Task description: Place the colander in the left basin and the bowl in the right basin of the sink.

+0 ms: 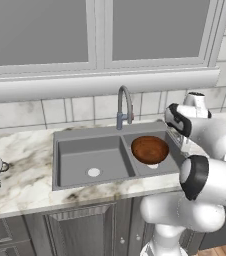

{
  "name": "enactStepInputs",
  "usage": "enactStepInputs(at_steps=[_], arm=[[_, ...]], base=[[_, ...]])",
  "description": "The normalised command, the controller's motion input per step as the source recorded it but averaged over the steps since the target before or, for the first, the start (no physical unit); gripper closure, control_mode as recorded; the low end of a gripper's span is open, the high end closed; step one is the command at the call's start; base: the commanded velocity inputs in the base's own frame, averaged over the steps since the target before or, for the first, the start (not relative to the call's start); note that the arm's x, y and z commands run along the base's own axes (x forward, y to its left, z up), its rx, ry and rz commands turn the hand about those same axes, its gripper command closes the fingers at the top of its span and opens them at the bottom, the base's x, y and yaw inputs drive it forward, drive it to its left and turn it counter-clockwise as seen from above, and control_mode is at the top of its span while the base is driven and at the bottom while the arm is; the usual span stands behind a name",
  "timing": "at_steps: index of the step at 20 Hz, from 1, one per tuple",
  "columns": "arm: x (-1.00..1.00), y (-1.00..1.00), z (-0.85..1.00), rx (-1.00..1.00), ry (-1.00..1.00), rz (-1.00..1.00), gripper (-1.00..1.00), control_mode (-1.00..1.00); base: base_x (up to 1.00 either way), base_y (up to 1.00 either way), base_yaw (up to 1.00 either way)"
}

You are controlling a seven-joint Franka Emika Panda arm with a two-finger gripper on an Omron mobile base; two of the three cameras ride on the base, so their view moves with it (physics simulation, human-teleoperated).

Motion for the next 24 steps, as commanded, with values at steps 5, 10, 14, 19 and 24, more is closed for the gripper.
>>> enactStepInputs(at_steps=[5,10,14,19,24], arm=[[-0.58,0.09,0.38,0.0,0.0,-0.5,-1.0,-1.0],[-0.67,0.17,0.44,0.0,0.0,-0.47,-1.0,-1.0],[-0.54,0.37,0.59,-0.03,-0.01,-0.41,-1.0,-1.0],[-0.49,0.51,0.55,-0.07,-0.02,-0.36,-1.0,-1.0],[-0.53,0.5,0.54,-0.05,-0.02,-0.31,-1.0,-1.0]], base=[[0.0,0.0,0.0],[0.0,0.0,0.0],[0.0,0.0,0.0],[0.0,0.0,0.0],[0.0,0.0,0.0]])
